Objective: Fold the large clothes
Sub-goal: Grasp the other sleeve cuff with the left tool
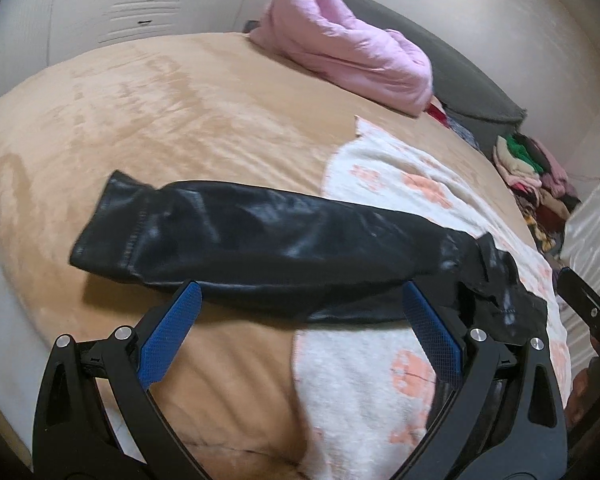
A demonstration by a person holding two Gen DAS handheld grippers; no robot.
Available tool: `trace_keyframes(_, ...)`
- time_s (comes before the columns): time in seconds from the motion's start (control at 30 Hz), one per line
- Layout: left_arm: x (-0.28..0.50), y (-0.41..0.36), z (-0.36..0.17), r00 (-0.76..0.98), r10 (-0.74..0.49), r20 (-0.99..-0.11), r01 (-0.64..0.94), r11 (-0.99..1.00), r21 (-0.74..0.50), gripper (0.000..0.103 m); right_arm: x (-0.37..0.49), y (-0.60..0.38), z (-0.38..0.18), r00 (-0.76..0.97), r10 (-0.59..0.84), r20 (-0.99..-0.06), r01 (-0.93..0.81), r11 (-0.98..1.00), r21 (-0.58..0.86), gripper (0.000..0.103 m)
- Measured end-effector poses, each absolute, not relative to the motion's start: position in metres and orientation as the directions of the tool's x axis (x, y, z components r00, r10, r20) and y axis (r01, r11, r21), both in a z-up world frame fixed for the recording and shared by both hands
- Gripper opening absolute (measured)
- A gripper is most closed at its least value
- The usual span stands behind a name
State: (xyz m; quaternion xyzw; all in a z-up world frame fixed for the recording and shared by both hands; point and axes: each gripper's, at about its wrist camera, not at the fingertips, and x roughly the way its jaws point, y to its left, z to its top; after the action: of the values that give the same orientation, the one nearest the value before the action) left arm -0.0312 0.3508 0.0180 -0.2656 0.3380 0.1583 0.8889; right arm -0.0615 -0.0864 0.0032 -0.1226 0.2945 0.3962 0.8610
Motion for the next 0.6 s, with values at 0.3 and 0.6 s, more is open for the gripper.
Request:
trace_keyframes(0.3,-0.052,0.398,-0.003,0.679,0.197,-0.708,-0.596,0.711,-0.373,0.093,-0.068,-0.059,-0.01,0.461,0.626,-0.629,-0.791,0.611,0.027,0.099)
trace_keyframes(0.6,-0.059,0.438,-0.036,0.654,0.198,-0.73,-0.665,0.61,-0.43,0.093,-0.075,-0.049,-0.038,0.395,0.619,-0.679,-0.821,0.57,0.043,0.099)
